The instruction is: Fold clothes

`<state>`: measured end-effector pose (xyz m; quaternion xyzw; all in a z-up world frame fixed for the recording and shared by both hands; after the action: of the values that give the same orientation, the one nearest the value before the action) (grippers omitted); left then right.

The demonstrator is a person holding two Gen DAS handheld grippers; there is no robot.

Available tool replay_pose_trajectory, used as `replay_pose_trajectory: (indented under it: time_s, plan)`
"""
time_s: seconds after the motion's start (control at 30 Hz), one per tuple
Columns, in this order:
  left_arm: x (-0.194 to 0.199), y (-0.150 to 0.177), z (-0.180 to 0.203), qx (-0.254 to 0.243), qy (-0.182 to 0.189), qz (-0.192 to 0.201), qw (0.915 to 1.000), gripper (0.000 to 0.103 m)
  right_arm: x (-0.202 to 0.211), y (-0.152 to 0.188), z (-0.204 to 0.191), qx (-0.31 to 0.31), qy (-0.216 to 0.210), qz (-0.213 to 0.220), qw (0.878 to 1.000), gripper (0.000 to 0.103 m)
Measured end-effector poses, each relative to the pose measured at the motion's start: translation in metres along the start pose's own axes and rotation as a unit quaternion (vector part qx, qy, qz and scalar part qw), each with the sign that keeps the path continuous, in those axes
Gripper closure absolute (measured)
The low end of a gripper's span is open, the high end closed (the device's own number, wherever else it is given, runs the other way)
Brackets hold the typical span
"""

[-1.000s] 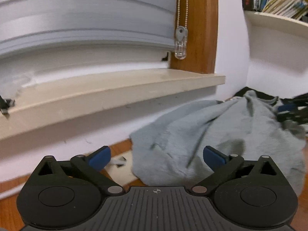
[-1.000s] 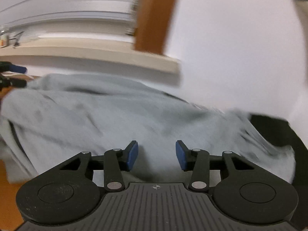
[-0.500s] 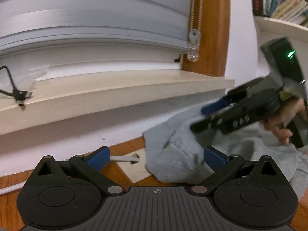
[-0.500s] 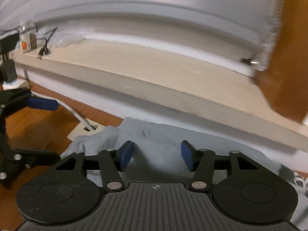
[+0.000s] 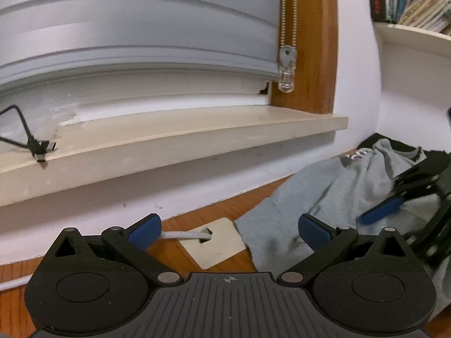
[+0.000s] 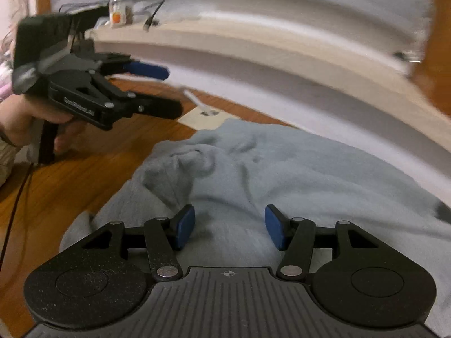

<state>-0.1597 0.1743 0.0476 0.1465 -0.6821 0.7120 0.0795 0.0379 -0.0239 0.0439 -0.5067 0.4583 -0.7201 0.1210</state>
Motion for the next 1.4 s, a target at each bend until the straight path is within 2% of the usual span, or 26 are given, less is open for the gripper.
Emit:
replay_pose_trajectory:
  time_s: [0.37,0.57,0.73,0.87,0.93,1.03,1.07,1.1,1.17,1.23,1.4]
  plan:
    - [0.008,-0.004,0.028,-0.023,0.039,0.012,0.9989,0.000,0.071,0.033,0.000,0.010,0.040,-0.016,0.999,0.043]
    - [0.011,-0.005,0.036,-0.036,0.042,0.019,0.9983,0.000,0.104,0.049,0.002,0.016,0.056,-0.028,0.998,0.042]
    - [0.013,-0.005,0.037,-0.040,0.036,0.024,0.9982,0.000,0.110,0.049,-0.015,0.037,0.020,-0.017,0.999,0.037]
    - [0.011,-0.004,0.038,-0.042,0.035,0.021,0.9983,0.000,0.095,0.048,-0.026,0.062,0.028,-0.018,0.998,0.038]
    - [0.011,-0.004,0.039,-0.045,0.035,0.020,0.9982,0.000,0.090,0.046,-0.023,0.049,0.027,-0.013,0.998,0.039]
    - [0.011,-0.004,0.040,-0.049,0.035,0.018,0.9980,0.000,0.088,0.041,-0.015,0.032,0.020,-0.006,0.999,0.056]
    - [0.010,-0.004,0.041,-0.052,0.035,0.016,0.9979,0.000,0.088,0.039,-0.013,0.028,0.018,-0.002,0.999,0.063]
    - [0.009,-0.004,0.041,-0.055,0.035,0.015,0.9978,0.000,0.089,0.038,-0.012,0.027,0.015,0.003,1.000,0.078]
    - [0.009,-0.004,0.043,-0.059,0.034,0.014,0.9976,0.000,0.093,0.035,-0.014,0.031,0.014,0.021,0.999,0.093]
    - [0.009,-0.004,0.043,-0.060,0.035,0.014,0.9975,0.000,0.098,0.030,-0.012,0.027,0.019,0.038,0.999,0.099]
    - [0.010,-0.005,0.043,-0.059,0.033,0.013,0.9976,0.000,0.117,0.007,0.003,0.020,0.050,0.078,0.996,0.100]
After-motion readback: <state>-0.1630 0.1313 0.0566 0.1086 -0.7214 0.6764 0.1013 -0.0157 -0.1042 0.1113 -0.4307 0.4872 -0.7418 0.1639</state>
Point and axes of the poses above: each gripper's, at about its wrist camera, not at the fingertips, and x roughly against the way its jaws point, z to its right, y to its underside, the point moved 1 cm from there along -x, roughly the way its jaws point, and after that the axes turned 5 degrees about z, right-handed, at the moved point
